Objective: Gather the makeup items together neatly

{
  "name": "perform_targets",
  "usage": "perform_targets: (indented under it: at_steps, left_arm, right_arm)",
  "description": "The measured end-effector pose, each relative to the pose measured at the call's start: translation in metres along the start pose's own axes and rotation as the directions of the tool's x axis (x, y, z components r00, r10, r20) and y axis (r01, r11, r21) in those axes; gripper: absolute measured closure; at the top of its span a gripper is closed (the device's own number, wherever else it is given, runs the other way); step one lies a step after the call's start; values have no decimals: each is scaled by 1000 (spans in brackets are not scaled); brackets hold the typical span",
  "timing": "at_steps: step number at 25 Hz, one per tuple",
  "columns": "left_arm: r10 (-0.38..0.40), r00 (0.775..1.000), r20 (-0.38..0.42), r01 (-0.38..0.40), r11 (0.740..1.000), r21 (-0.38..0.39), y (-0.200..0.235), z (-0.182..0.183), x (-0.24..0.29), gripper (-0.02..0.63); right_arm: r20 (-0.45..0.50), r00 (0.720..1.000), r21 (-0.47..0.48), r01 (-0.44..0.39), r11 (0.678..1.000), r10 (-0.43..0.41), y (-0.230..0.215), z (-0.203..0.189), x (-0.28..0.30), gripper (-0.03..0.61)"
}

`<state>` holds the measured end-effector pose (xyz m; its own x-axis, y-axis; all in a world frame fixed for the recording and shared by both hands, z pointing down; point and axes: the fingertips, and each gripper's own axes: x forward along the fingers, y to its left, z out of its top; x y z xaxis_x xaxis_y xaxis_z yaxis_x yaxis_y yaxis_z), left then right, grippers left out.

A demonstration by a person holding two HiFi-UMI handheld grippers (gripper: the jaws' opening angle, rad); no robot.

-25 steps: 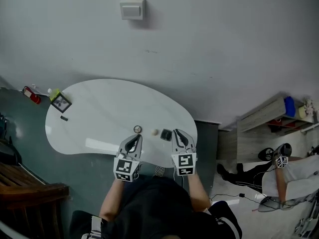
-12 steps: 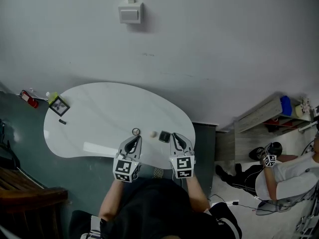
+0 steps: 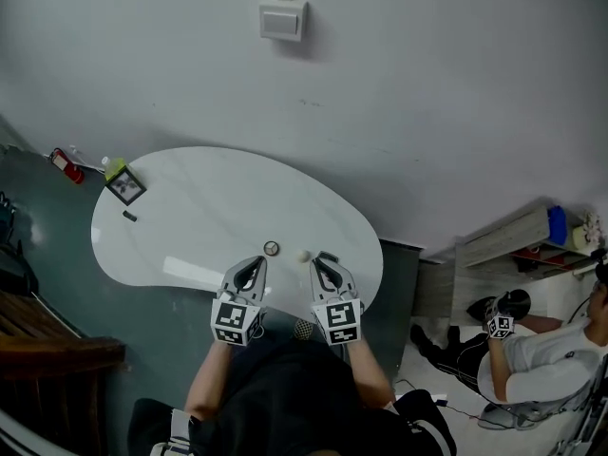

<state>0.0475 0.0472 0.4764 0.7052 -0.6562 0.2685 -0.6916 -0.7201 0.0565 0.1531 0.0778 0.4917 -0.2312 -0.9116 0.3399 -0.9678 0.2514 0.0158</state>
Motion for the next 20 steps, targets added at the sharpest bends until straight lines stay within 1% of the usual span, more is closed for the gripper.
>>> perform_targets:
  at_steps: [3, 6, 12, 16, 20]
  left_arm:
    - [63, 998, 1, -63, 998, -10, 19, -1, -13, 594]
    - [133, 991, 2, -133, 991, -25, 38, -4, -33, 594]
    - [267, 963, -12, -268, 962, -61, 85, -13, -77, 594]
    - [329, 944, -18, -330, 940, -84, 126, -18, -106, 594]
    - [382, 924, -19, -382, 917, -118, 179, -24, -133, 594]
  right_arm:
    - [1, 996, -19, -85, 996, 85, 27, 6, 15, 537]
    - [-1, 986, -59, -167, 984, 167, 56, 11, 28, 537]
    - [-25, 946, -123, -325, 938, 325, 124, 20, 60, 537]
    - [-45, 917, -150, -399, 905, 397, 172, 29, 88, 537]
    - [-67, 894, -167, -447, 879, 443, 220, 40, 123, 537]
